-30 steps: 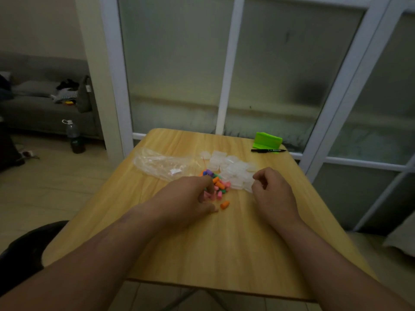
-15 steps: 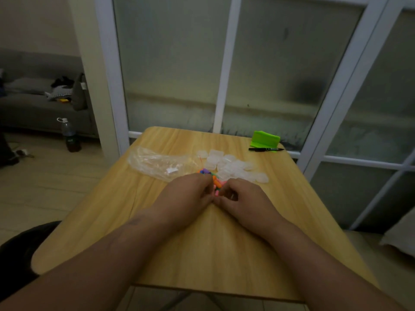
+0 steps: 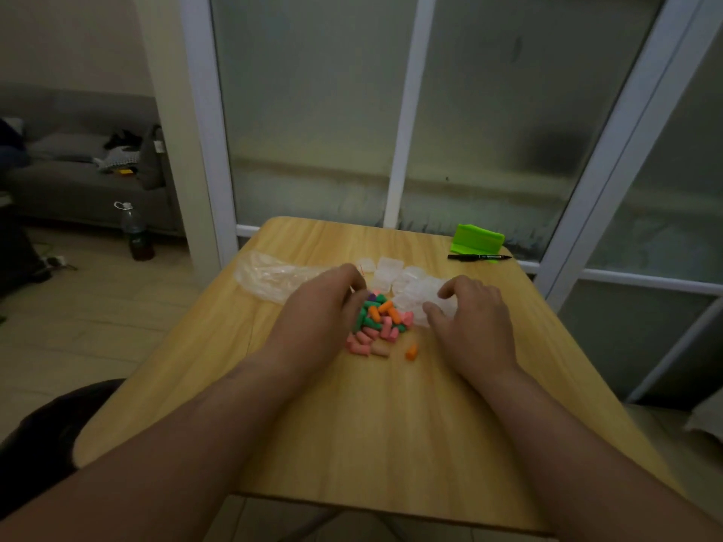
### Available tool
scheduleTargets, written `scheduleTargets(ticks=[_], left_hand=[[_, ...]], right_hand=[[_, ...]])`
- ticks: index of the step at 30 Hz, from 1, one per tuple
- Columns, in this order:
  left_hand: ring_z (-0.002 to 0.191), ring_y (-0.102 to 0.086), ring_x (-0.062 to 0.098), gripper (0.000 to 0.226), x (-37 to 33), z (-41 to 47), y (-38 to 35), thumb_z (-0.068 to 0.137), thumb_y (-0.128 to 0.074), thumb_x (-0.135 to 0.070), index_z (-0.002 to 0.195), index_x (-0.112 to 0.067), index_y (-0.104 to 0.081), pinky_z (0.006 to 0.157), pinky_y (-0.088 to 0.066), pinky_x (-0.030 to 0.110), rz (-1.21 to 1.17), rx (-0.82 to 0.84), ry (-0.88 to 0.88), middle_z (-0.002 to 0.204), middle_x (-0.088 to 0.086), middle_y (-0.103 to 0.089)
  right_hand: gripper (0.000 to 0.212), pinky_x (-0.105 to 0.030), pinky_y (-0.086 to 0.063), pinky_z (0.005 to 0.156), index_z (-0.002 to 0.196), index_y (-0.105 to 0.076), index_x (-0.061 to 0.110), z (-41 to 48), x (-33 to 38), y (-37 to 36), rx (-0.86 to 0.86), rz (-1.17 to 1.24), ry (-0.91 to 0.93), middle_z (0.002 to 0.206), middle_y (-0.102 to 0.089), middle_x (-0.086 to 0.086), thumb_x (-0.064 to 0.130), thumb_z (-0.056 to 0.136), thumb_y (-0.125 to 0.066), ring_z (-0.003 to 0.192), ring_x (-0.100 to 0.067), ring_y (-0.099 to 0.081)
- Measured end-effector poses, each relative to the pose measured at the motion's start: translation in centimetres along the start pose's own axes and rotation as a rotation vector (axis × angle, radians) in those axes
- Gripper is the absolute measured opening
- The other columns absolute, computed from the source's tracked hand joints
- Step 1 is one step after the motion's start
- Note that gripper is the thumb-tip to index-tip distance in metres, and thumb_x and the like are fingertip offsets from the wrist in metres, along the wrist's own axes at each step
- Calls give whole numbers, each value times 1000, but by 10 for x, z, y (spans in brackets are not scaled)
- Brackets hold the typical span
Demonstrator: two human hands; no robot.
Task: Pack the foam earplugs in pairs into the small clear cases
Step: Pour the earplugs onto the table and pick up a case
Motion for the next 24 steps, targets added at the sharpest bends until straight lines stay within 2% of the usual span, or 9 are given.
scheduleTargets(ticks=[3, 6, 9, 12, 16, 21, 24], left_hand=[[75, -60, 4, 6, 9, 3, 17, 104, -63, -27, 99, -23, -64, 66, -51, 31, -22, -115, 45, 80, -11, -64], [72, -59, 3, 7, 16, 0, 22, 104, -63, -27, 98, -25, -62, 63, -48, 28, -35, -120, 75, 77, -12, -63], [70, -59, 4, 6, 15, -3, 20, 105, -62, -27, 98, -25, -62, 62, -49, 30, -36, -104, 77, 76, -11, -63], [70, -58, 5, 6, 13, -5, 19, 105, -61, -27, 99, -25, -62, 62, -49, 31, -45, -93, 84, 76, -10, -63], [72, -60, 5, 5, 11, -6, 14, 105, -60, -28, 103, -25, -62, 66, -55, 39, -37, -64, 96, 79, -9, -65], [67, -60, 5, 4, 7, -8, 10, 106, -59, -28, 103, -26, -62, 63, -54, 36, -57, -48, 98, 77, -9, -66], [68, -60, 4, 4, 7, -7, 12, 105, -60, -27, 102, -26, -62, 63, -53, 34, -63, -62, 94, 77, -11, -64]], right_hand=[[18, -43, -45, 88, 103, -62, 26, 2, 3, -5, 36, -33, -29, 100, -65, 6, 37, 95, -74, 108, -25, -55], [17, -45, -47, 89, 105, -61, 24, 3, 4, -7, 36, -31, -30, 104, -69, 1, 29, 94, -73, 109, -29, -55], [25, -49, -51, 91, 115, -62, 20, 4, 2, -7, 22, 53, -50, 110, -69, -1, 25, 94, -74, 110, -29, -56], [40, -46, -53, 92, 130, -58, 18, 2, 0, -4, 9, 123, -79, 115, -66, 0, 24, 94, -73, 109, -24, -59], [46, -42, -55, 87, 142, -56, 22, -5, 1, 0, 17, 166, -96, 106, -65, 6, 21, 97, -66, 101, -18, -62], [37, -47, -55, 89, 135, -67, 23, -13, 6, 0, 64, 36, -2, 111, -67, -2, 22, 99, -61, 103, -23, -64], [32, -46, -54, 90, 129, -70, 27, -14, 7, -1, 85, -13, 21, 113, -67, -2, 26, 97, -65, 106, -25, -61]])
Point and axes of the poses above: each hand's wrist, its own z-axis towards the middle knuckle, its own y-axis out of the back of the hand, x = y × z, the point moved 7 cm from there along z, towards the middle knuckle
